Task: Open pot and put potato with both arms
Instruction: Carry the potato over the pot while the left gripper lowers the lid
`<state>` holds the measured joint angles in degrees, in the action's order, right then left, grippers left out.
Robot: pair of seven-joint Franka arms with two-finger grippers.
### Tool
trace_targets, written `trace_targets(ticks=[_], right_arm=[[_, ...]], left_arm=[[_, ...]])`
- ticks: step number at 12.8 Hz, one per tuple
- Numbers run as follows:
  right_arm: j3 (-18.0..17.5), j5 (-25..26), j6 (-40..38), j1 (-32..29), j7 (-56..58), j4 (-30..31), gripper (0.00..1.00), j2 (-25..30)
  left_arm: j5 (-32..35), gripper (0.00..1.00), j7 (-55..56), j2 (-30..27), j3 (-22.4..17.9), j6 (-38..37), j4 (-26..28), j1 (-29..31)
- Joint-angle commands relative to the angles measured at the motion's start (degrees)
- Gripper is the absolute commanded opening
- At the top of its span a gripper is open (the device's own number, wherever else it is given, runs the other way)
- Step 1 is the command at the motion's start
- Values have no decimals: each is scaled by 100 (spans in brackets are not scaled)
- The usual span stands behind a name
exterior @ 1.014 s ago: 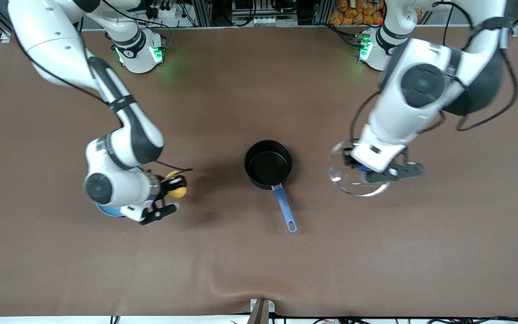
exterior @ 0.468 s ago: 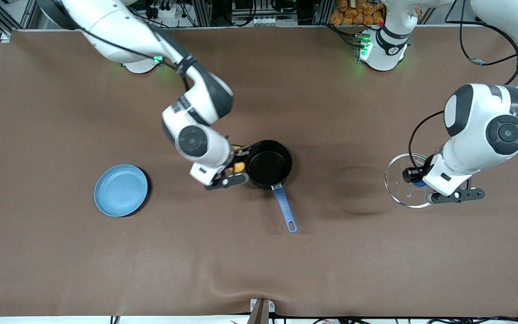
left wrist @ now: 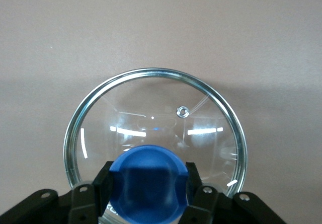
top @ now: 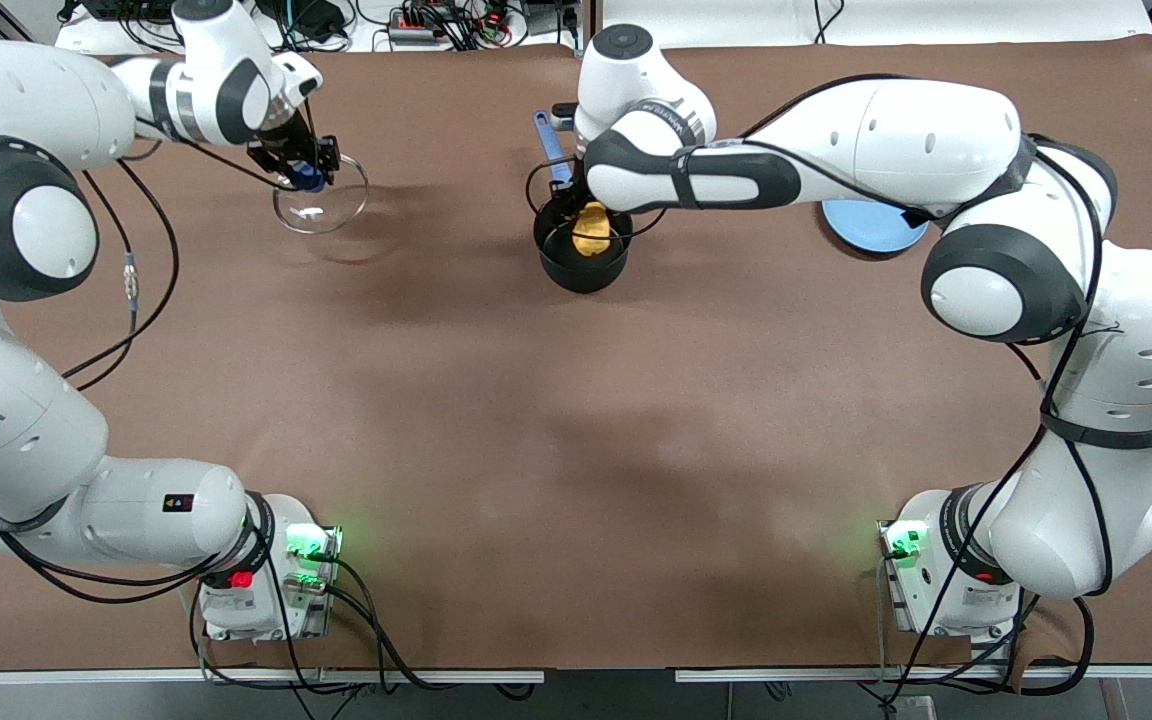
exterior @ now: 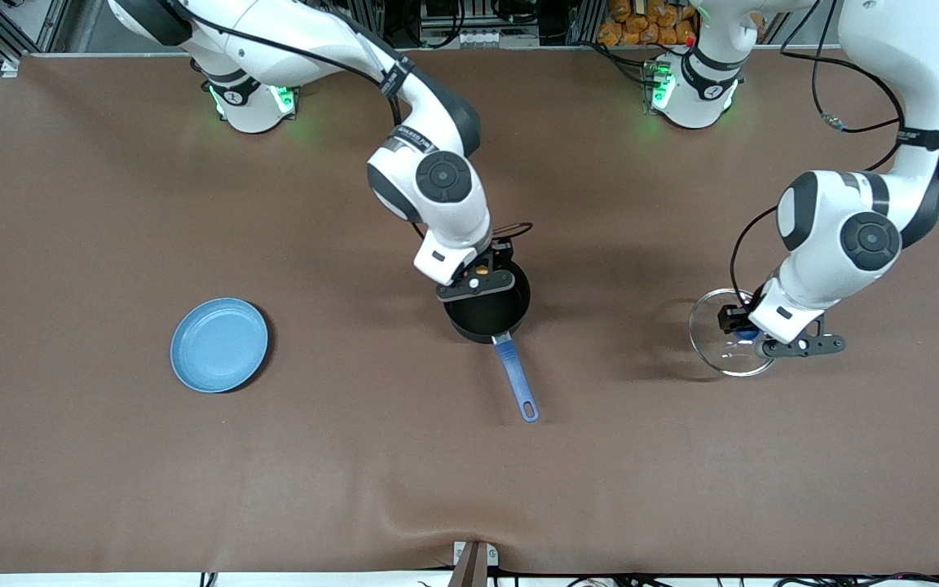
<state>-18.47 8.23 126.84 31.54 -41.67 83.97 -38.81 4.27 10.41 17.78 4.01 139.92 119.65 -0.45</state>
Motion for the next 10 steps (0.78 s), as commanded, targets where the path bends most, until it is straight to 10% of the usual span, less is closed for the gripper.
trace_targets(ticks=[1,6,7,8,10], right_arm=[[80,407,524,97,-324,5,5,-214],[607,522,983,589,-448,-30,4,-636],[607,522,983,598,-456,-48,4,-698],[607,513,992,607,-465,-48,4,-751],[607,504,1149,625,-579,-92,4,-821]], left_arm=[[-85,0,-189,154,56,596,234,125],[-85,0,-233,533,56,826,208,81],[-85,31,-242,533,56,826,190,63],[-76,99,-250,507,56,826,190,72],[-76,100,-233,245,74,791,129,89]])
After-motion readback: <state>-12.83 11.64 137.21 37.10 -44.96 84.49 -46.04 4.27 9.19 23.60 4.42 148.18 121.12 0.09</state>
